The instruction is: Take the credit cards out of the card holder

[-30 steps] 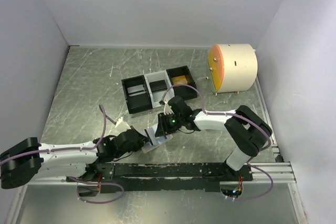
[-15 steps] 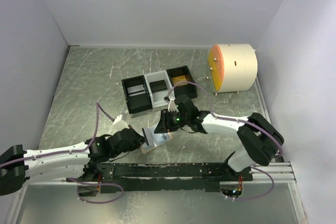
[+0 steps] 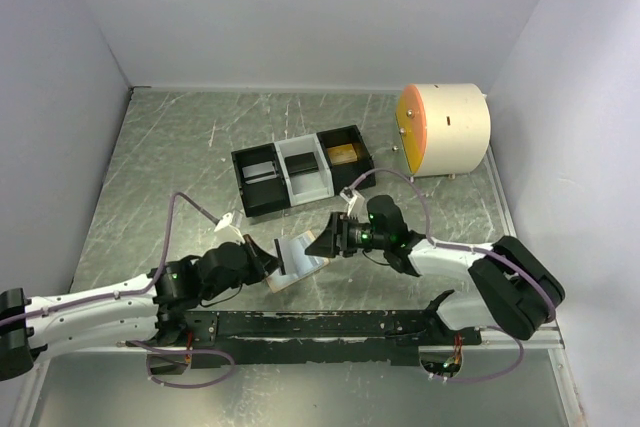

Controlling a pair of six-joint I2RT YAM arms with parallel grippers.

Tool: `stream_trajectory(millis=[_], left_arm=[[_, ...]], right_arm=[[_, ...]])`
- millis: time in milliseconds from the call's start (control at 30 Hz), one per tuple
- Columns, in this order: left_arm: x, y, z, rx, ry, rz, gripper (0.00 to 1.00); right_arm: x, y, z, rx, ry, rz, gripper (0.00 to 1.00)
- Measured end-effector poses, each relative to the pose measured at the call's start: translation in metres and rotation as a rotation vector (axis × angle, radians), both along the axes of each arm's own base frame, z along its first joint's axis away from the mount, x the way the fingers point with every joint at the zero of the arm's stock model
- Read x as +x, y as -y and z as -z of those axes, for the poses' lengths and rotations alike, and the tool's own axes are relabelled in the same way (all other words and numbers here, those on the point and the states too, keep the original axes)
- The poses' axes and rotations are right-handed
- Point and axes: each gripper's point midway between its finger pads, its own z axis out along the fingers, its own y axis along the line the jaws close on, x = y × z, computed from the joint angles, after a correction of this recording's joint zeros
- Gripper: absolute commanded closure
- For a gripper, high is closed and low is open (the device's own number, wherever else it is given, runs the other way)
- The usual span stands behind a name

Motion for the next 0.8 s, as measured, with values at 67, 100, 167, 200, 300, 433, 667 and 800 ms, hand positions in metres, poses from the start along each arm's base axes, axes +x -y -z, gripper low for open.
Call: stream_trajectory(millis=[67, 100, 167, 200, 300, 433, 667, 800], left_arm=[[-0.002, 0.004, -0.008, -0.023, 0.018, 0.030, 0.93], [-0.003, 0.006, -0.013, -0.041, 0.029, 0.045, 0.93], [-0.005, 0.011, -0.024, -0.080, 0.054, 0.073, 0.93], [-0.006, 0.014, -0.030, -0.101, 0.066, 0.086, 0.93], [-0.009, 0.018, -0.041, -0.152, 0.091, 0.115, 0.93], [-0.012, 0.021, -0.049, -0.202, 0.115, 0.143, 0.93], [-0.016, 0.028, -0.060, -0.251, 0.144, 0.182, 0.93], [-0.016, 0.033, -0.063, -0.262, 0.153, 0.200, 0.93]], right_arm=[[-0.006, 0.004, 0.001, 0.045, -0.022, 0.002, 0.36], [-0.009, 0.004, 0.001, 0.069, -0.034, 0.001, 0.34], [-0.013, 0.004, -0.003, 0.118, -0.051, -0.003, 0.33], [-0.014, 0.003, -0.006, 0.139, -0.051, -0.007, 0.33], [-0.015, -0.002, -0.021, 0.208, -0.036, -0.026, 0.34], [-0.016, -0.005, -0.041, 0.273, 0.007, -0.048, 0.39], [-0.018, -0.009, -0.061, 0.313, 0.039, -0.093, 0.51], [-0.022, -0.010, -0.067, 0.332, 0.038, -0.122, 0.59]])
